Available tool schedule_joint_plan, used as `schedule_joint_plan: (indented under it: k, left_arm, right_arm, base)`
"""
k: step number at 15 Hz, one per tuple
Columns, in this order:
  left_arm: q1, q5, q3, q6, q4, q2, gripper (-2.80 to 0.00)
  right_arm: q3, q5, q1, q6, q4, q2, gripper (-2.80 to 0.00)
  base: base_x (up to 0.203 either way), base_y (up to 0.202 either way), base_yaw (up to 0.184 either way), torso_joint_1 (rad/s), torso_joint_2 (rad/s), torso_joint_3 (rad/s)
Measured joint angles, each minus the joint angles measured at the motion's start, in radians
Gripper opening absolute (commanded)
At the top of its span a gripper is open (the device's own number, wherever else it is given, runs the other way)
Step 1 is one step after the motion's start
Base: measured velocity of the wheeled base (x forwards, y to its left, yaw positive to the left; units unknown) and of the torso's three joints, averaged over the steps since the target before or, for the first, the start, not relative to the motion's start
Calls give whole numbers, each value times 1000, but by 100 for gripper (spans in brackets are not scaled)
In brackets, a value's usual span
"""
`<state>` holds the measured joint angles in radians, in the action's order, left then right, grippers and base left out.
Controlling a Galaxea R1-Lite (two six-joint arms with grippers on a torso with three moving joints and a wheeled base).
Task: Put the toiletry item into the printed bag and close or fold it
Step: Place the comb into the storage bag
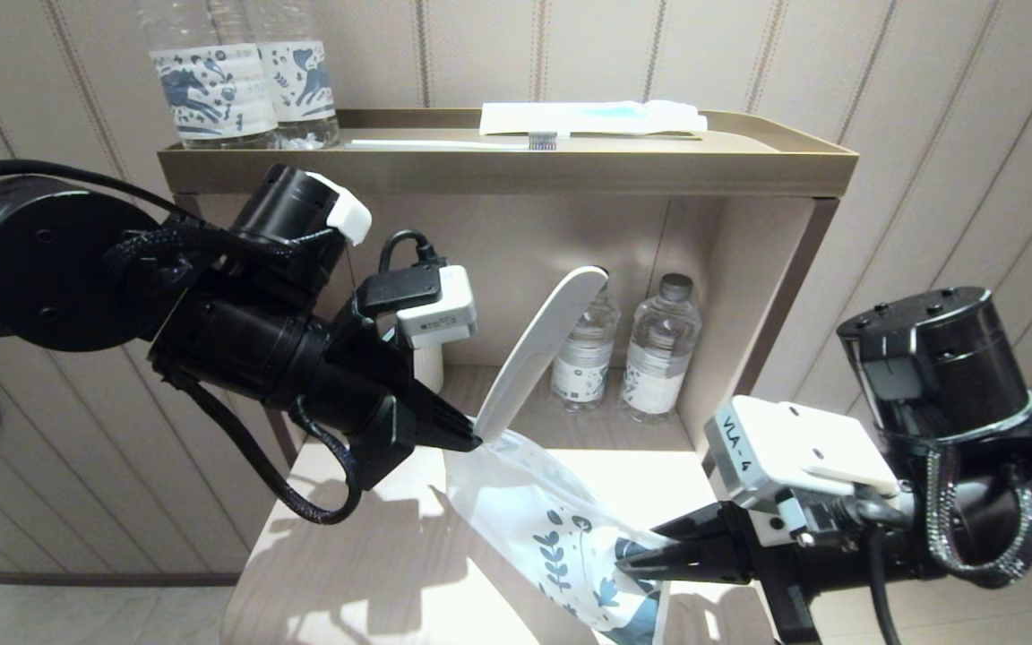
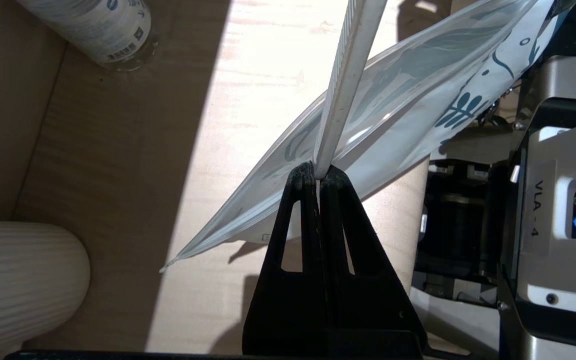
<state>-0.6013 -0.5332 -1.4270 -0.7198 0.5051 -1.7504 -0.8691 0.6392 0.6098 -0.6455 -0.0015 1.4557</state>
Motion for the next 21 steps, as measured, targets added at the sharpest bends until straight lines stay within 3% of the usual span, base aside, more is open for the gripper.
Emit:
schedule_joint_plan:
  k: [6,10,12,14,17,19,21]
  left_arm:
    - [7,-9,-78,26,49,4,-280]
    - [28,5,-97,194,58,33,-280]
    - [45,7,-77,205,52,46,-280]
    - [56,7,-49,204,49,60,-280]
    - [60,13,-34,176,49,74,-280]
    - [67,74,-35,120,56,74,-280]
    - [74,180,-41,30,91,73,-280]
  right_arm:
    - [6,-11,-8,-3,-4,1,-280]
    - [-1,-192,-13,-36,16,5,-280]
    - [-8,-314,-12,-98,61,12,-280]
    - [-17,-445,-7,-150,79,19,-280]
    - [-39,-530,17,-202,110,17,-280]
    - [-38,-593,39,-241,114,14,-280]
    - [-38,-601,51,-244,115,13,-280]
  base:
    - [0,0,0,0,0,0]
    - [0,0,0,0,0,0]
    - [0,0,0,0,0,0]
    - [0,0,0,0,0,0]
    - [0,0,0,0,0,0]
    - [0,0,0,0,0,0]
    - [0,0,0,0,0,0]
